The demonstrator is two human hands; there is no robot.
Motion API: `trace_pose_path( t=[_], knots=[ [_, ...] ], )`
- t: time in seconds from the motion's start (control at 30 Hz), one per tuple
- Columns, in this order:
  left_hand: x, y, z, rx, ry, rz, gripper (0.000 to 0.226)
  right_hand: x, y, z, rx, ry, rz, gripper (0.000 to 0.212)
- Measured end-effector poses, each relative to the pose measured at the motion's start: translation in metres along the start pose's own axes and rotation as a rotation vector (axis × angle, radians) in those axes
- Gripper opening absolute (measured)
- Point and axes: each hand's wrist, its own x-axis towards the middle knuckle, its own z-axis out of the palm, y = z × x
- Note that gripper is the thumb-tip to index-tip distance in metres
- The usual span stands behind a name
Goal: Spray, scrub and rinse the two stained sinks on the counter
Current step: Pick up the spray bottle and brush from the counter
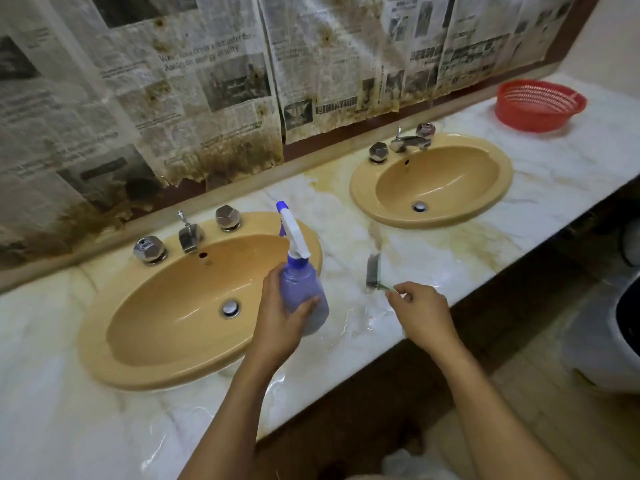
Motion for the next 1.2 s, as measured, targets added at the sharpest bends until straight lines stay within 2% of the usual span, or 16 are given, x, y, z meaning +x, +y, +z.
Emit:
trace_pose_path(
  t=[0.1,0.27,0.6,0.9,1.2],
  knots=[
    [-0.003,0.007,0.026,0.024,-0.051,0.028,0.072,-0.007,0.025,-0.029,0.026,0.055,0.058,0.022],
    [-0.003,0.031,0.095,0.055,-0.157,0.075,0.059,-0.013,0.074,-0.084,0.083,0.134,0.140,0.025],
    [-0.001,0.102,0.325,0.090,-0.396,0.198,0.066,-0.001,0.225,-0.249,0.163,0.315,0.273,0.021],
    [-0.002,0.172,0.463,0.073,-0.462,0.238,0.070,0.022,0.298,-0.368,0.163,0.387,0.306,0.014],
    [0.056,0.209,0.569,0.061,-0.487,0.232,0.066,0.109,0.345,-0.449,0.151,0.383,0.277,0.016]
  ],
)
